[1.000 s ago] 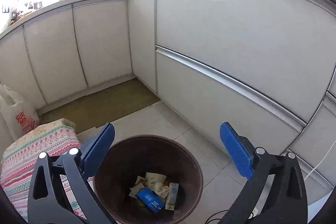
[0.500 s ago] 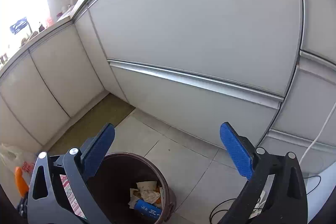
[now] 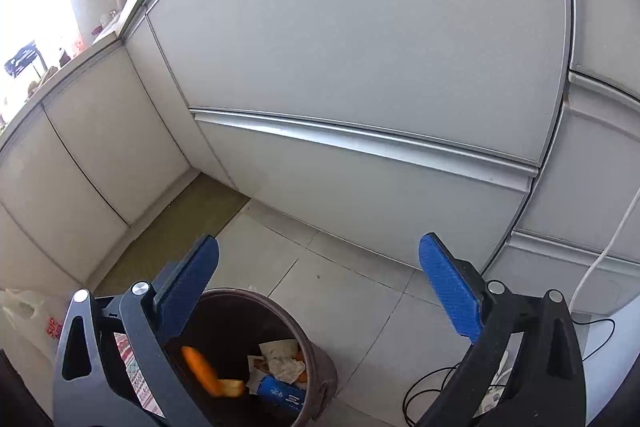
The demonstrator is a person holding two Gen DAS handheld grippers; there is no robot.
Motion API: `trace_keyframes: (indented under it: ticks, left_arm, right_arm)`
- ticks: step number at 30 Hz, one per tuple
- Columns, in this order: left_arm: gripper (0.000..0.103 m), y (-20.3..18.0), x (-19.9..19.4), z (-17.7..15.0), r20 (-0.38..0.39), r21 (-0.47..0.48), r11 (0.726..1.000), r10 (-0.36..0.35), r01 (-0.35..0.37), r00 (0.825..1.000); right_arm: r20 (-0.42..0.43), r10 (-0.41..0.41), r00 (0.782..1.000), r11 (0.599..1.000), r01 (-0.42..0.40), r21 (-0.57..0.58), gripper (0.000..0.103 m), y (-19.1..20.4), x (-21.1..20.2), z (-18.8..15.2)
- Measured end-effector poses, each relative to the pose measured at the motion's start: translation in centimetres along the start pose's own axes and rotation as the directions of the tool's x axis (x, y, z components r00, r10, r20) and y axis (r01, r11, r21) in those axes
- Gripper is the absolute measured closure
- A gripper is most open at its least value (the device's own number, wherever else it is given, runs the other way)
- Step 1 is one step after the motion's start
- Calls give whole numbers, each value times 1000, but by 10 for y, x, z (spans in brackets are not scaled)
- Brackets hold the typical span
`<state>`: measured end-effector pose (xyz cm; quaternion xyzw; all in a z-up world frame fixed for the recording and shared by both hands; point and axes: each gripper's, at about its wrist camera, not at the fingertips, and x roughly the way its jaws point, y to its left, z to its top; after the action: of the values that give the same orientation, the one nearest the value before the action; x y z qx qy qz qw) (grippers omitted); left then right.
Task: Collect trash
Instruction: 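Carry the peel and tissue over the brown bin and open both grippers, then move both grippers back over the table toward the plastic bottle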
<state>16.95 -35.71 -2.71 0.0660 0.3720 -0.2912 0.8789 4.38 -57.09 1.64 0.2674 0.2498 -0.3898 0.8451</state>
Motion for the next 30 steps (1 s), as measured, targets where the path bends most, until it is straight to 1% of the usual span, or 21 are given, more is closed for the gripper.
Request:
trace_keyframes:
  ticks: [4,5,6,9,14,19,22,25,27,29,30]
  left_arm:
    - [53,7,-19,-7,23,19,998,64,-65,998]
    - [50,11,-26,-9,29,20,996,89,-90,996]
    - [45,16,-35,-12,38,17,992,126,-127,991]
    - [35,40,-74,-27,80,-14,975,220,-220,972]
    - [30,82,-134,-50,86,-63,944,329,-325,940]
    - [28,122,-186,-69,93,-117,911,406,-395,909]
    - [25,139,-210,-82,97,-122,890,451,-440,887]
    - [25,159,-228,-97,91,-114,864,501,-491,860]
    - [25,176,-234,-108,62,-111,851,521,-513,851]
    - [25,192,-238,-122,27,-108,845,529,-524,848]
    - [22,202,-237,-130,-5,-92,844,530,-528,848]
  right_arm:
    - [0,14,1000,999,-14,-32,7,15,-3,-3]
    - [1,21,1000,999,-21,-45,7,20,-5,-4]
    - [3,28,1000,998,-28,-58,7,26,-7,-5]
    - [4,53,999,992,-52,-117,7,49,-13,-13]
    - [-3,109,994,969,-107,-221,7,96,-29,-34]
    - [-5,192,981,916,-181,-359,7,152,-56,-65]
    - [-18,237,971,875,-221,-430,7,183,-71,-86]
    - [-31,267,963,834,-247,-493,7,209,-85,-104]
    - [-37,282,959,805,-257,-534,7,225,-92,-117]
    - [-49,296,954,774,-270,-573,7,241,-100,-131]
    - [-55,302,952,761,-275,-587,7,247,-103,-137]
